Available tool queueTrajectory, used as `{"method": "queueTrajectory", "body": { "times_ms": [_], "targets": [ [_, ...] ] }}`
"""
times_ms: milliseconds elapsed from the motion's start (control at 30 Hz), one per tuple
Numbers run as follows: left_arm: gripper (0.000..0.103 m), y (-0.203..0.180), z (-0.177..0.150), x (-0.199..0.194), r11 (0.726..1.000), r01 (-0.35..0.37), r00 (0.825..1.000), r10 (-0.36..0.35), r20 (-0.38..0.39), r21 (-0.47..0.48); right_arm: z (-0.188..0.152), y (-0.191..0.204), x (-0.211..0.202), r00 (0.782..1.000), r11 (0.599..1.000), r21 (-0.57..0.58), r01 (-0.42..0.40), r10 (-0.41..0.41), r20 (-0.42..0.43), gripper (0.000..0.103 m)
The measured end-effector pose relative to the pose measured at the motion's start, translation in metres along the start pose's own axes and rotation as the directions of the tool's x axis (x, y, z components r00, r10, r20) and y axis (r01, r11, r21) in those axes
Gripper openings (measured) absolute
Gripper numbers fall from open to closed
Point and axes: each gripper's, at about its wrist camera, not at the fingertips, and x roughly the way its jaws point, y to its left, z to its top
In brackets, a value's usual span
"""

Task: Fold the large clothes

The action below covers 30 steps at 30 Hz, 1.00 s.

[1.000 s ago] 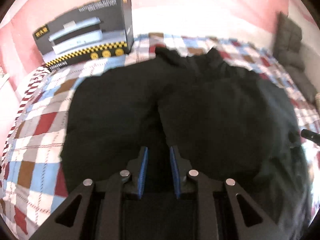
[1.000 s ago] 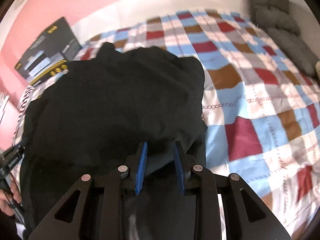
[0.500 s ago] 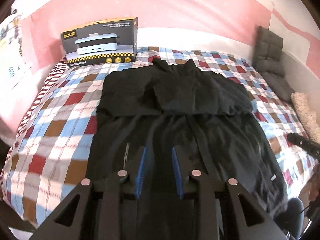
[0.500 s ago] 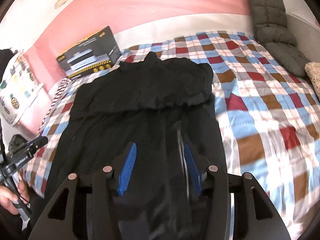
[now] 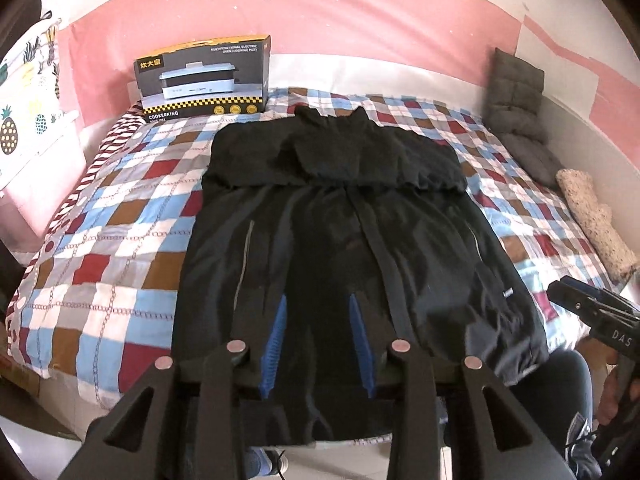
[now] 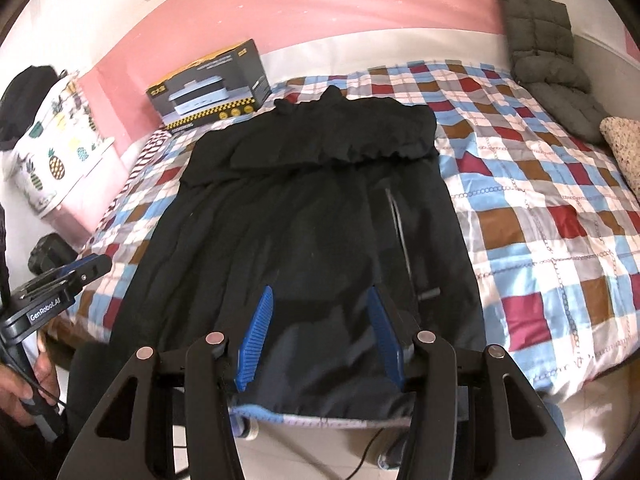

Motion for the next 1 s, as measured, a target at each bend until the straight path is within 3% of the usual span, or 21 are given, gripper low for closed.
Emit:
{"method": "queueTrajectory", "body": {
  "times_ms": [433,800,1000],
  "targets": [
    [0.035,-0.001,-0.019,-0.010,1.000,-0.001,1.000,0.001,-0.011,-0.002,-0.019,0.008,-0.014,1.000,1.000,-0.023,0.020,-0.019,0.013,0.051],
    [0.035,0.014,-0.029,0.010,0.999,-0.045,0.998,0.044,-0.049,-0.022,-0.028,-0.022,-0.002,0.999,0.998,0.049,0.045,-0.043,-0.028,0.051],
    [0.051,0.041,-0.031,0.024,0.995,-0.065,0.996,0.060,-0.064,-0.073,-0.034,-0.058,0.015,0.994,0.989,0.131,0.067,-0.056,-0.090,0.052]
  ]
}}
